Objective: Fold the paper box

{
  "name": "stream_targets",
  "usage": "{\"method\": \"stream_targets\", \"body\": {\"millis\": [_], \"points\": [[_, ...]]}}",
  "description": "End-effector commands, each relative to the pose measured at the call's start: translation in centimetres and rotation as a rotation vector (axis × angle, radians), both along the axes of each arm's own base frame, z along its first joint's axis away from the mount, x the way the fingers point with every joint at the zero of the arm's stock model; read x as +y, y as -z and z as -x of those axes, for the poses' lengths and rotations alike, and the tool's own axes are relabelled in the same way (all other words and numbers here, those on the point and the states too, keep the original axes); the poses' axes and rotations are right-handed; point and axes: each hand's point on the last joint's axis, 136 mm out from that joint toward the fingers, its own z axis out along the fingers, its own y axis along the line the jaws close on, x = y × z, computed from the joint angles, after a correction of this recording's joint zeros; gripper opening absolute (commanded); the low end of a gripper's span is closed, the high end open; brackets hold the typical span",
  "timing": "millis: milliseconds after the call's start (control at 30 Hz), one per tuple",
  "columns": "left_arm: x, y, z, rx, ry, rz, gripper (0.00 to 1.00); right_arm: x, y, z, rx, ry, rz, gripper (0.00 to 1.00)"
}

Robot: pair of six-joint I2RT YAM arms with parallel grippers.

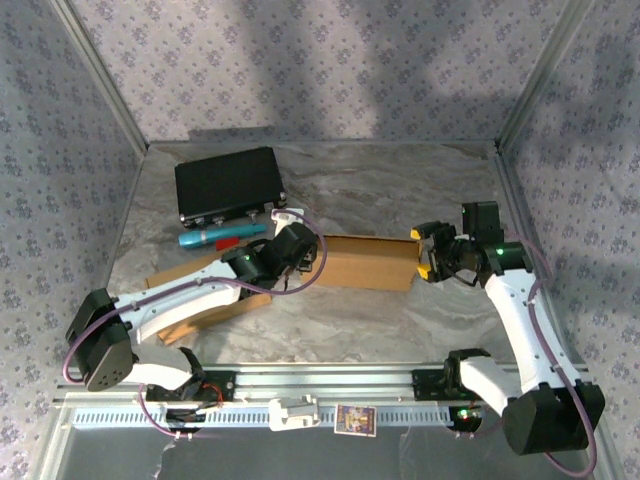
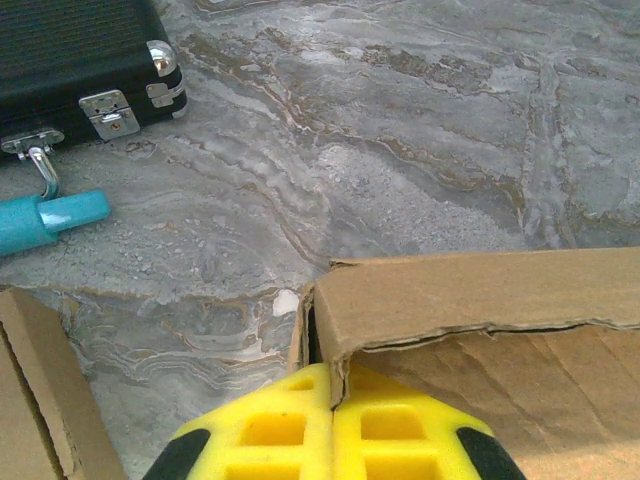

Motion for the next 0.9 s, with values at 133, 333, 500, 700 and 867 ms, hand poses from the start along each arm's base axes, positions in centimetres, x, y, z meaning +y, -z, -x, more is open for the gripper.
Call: {"method": "stream_targets", "body": {"millis": [133, 333, 500, 700, 867], "points": [[1.1, 4.7, 3.5, 0.200, 0.089, -0.134, 0.00, -0.1, 3.5, 1.9, 0.099, -0.050, 0.023, 0.56], [1.2, 2.8, 4.1, 0.189, 0.110, -0.099, 0.32, -0.3, 5.1, 2.7, 0.153, -0.091, 0.059, 0.54], [1.2, 0.6, 5.0, 0.154, 0.160, -0.021, 0.37, -0.4, 5.9, 3.1, 0.175, -0.091, 0.067, 0.52], [2.1, -2.2, 4.9, 0.163, 0.117, 0.099, 0.41, -0.5, 6.2, 3.3, 0.194, -0.097, 0.077, 0.49], [3.1, -2.2, 3.3, 0.310, 0.003, 0.272, 0.40, -0.6, 6.4, 3.4, 0.200, -0.091, 0.080, 0.48]]}}
